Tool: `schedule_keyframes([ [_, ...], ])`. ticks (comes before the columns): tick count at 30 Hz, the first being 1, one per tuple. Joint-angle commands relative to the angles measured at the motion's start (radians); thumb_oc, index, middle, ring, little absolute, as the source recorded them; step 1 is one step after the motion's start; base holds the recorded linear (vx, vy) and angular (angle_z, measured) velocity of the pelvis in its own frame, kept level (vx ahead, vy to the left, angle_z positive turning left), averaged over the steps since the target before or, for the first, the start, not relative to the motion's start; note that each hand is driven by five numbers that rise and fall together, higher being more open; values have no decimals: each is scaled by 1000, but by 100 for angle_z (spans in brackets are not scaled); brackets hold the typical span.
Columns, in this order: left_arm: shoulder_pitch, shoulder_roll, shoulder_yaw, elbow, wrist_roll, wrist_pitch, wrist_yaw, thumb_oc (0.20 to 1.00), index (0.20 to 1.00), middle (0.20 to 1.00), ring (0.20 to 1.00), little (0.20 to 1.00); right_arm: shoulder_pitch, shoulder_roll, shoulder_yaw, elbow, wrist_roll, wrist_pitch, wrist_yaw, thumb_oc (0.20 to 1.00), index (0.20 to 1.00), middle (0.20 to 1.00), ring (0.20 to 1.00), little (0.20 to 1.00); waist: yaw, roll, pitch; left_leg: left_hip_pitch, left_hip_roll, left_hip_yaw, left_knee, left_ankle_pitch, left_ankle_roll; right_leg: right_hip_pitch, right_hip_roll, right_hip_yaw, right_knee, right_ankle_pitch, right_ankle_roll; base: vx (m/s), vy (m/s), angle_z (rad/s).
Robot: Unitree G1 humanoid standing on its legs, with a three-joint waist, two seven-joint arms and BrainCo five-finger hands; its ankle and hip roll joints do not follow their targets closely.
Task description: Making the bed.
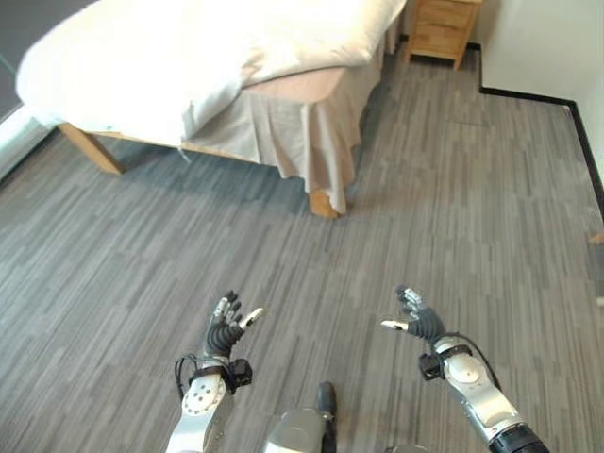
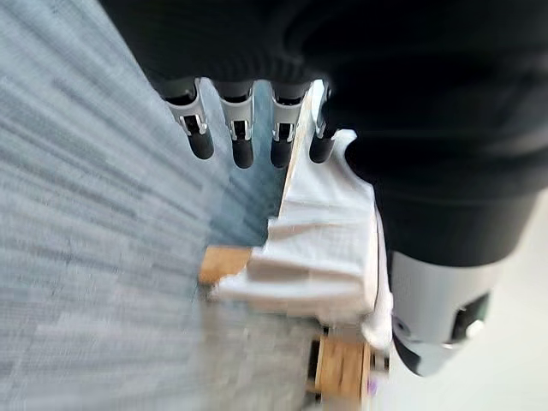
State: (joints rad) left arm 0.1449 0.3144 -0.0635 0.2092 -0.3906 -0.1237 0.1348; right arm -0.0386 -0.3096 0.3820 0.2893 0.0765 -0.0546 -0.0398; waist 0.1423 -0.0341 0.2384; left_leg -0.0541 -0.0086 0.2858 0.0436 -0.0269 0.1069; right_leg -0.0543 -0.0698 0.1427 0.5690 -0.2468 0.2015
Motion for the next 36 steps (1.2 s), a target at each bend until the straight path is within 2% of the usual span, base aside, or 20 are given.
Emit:
schedule_keyframes([
  [1,-35,80,-17,-60,28,-40,-22,1000,1000,1000,1000,1000,-43,-13,2,-99,-60,-50,7,1000,1000,1000,1000,1000,-41,82,23,0,93,-164,-131,131,-86,-72,-4,-128,306,392,-34,302,154,32],
  [3,-36,73,-25,-66,27,-35,-33,1000,1000,1000,1000,1000,-30,-24,-12,-123,-70,-54,6,1000,1000,1000,1000,1000,-75,84,34,39,78,-203,-131,105,-83,-152,67,-125,322,319,-51,362,50,37],
  [6,-44,74,-35,-66,18,-38,-42,1000,1000,1000,1000,1000,-30,-27,-13,-122,-57,-53,-1,1000,1000,1000,1000,1000,-111,70,49,85,67,-236,-131,63,-97,-242,52,-141,133,296,-62,391,-68,56],
  [7,-52,72,-42,-60,18,-37,-45,1000,1000,1000,1000,1000,-34,-26,-14,-116,-55,-50,-1,1000,1000,1000,1000,1000,-125,58,50,108,54,-258,-131,42,-101,-250,56,-137,22,294,-66,528,-150,46],
  [9,-82,69,-49,-40,26,-38,-55,1000,1000,1000,1000,1000,-49,-28,-26,-91,-37,-44,-4,1000,1000,1000,1000,1000,-177,10,44,189,8,-334,-131,-46,-123,-232,41,-51,-467,324,-58,766,-220,73],
  [14,-103,58,-49,-16,39,-48,-54,1000,1000,1000,1000,1000,-65,-25,-4,-65,-42,-42,4,1000,1000,1000,1000,1000,-199,-6,25,306,43,-385,-131,-151,-148,-217,32,-84,-646,393,-39,540,-213,75],
  [16,-78,41,-56,-19,32,-46,-62,1000,1000,1000,1000,1000,-57,-22,9,-40,-37,-35,17,1000,1000,1000,1000,1000,-214,1,-13,360,98,-385,-131,-127,-180,-158,43,-47,-646,409,-60,641,-331,84],
  [18,-88,36,-67,-14,18,-46,-55,1000,1000,1000,1000,1000,-70,-36,14,-17,-17,-36,17,1000,1000,1000,1000,1000,-224,12,-14,263,124,-378,128,-55,-202,-108,41,-45,-635,413,-72,478,-307,76],
  [20,-101,34,-81,-23,-4,-43,-50,1000,1000,1000,1000,1000,-86,-62,16,-5,-7,-32,5,1000,1000,1000,1000,1000,-229,-24,17,38,84,-386,621,86,-205,-49,-7,-60,-639,414,-129,207,-252,37],
  [21,-101,35,-80,-23,-4,-43,-50,1000,1000,1000,1000,1000,-87,-61,16,-5,-7,-32,5,1000,1000,1000,1000,1000,-234,-28,14,27,79,-391,626,89,-205,-55,-12,-63,-639,416,-129,137,-247,13],
  [22,-108,35,-78,-38,-19,-43,-45,1000,1000,1000,1000,1000,-87,-71,17,-8,-7,-25,-3,1000,1000,1000,1000,1000,-224,-54,36,-38,60,-359,887,90,-209,-12,-31,-59,-645,403,-155,39,-127,-8],
  [23,-109,36,-77,-38,-19,-43,-45,1000,1000,1000,1000,1000,-88,-70,16,-8,-7,-25,-3,1000,1000,1000,1000,1000,-227,-55,35,-48,58,-363,895,91,-209,-17,-32,-61,-645,405,-154,181,-284,-37],
  [24,-120,36,-74,-45,-18,-53,-30,1000,1000,1000,1000,1000,-93,-75,9,-9,4,-12,-9,1000,1000,1000,1000,1000,-195,-94,58,-197,-26,-328,1352,-16,-200,36,-69,-43,-647,403,-178,141,-167,-38],
  [26,-112,37,-66,-55,-12,-52,-21,1000,1000,1000,1000,1000,-80,-78,-2,-14,6,0,-5,1000,1000,1000,1000,1000,-175,-123,62,-376,-68,-262,1642,-94,-209,58,-77,-30,-648,403,-185,167,-142,-28],
  [28,-104,39,-56,-59,-21,-50,-15,1000,1000,1000,1000,1000,-67,-73,-10,-1,10,7,-3,1000,1000,1000,1000,1000,-149,-121,77,-523,-49,-218,1740,-144,-217,87,-70,-29,-645,387,-185,201,-35,-53],
  [29,-104,40,-52,-59,-28,-51,-14,1000,1000,1000,1000,1000,-63,-70,-13,2,11,9,-4,1000,1000,1000,1000,1000,-136,-119,84,-571,-39,-212,1701,-151,-216,95,-70,-24,-644,377,-181,359,88,-49],
  [31,-113,43,-36,-43,-32,-61,-11,1000,1000,1000,1000,1000,-64,-62,-17,29,-2,6,-16,1000,1000,1000,1000,1000,-97,-96,91,-610,14,-234,1309,-119,-199,136,-66,-11,-656,333,-156,424,163,-49],
  [32,-114,45,-31,-39,-35,-62,-14,1000,1000,1000,1000,1000,-70,-57,-15,44,-12,4,-18,1000,1000,1000,1000,1000,-86,-81,86,-559,35,-224,1065,-79,-199,148,-60,-12,-656,307,-148,416,206,-76],
  [34,-101,50,-15,-39,-24,-61,-17,1000,1000,1000,1000,1000,-68,-54,-15,60,-24,-4,-20,1000,1000,1000,1000,1000,-71,-49,63,-345,94,-173,373,43,-175,167,-53,-22,-656,252,-125,469,284,-58],
  [36,-99,48,-11,-34,-22,-57,-17,1000,1000,1000,1000,1000,-65,-63,-22,63,-46,0,-21,1000,1000,1000,1000,1000,-77,-6,31,-206,121,-128,59,133,-197,194,-33,-50,-656,209,-117,378,270,18],
])
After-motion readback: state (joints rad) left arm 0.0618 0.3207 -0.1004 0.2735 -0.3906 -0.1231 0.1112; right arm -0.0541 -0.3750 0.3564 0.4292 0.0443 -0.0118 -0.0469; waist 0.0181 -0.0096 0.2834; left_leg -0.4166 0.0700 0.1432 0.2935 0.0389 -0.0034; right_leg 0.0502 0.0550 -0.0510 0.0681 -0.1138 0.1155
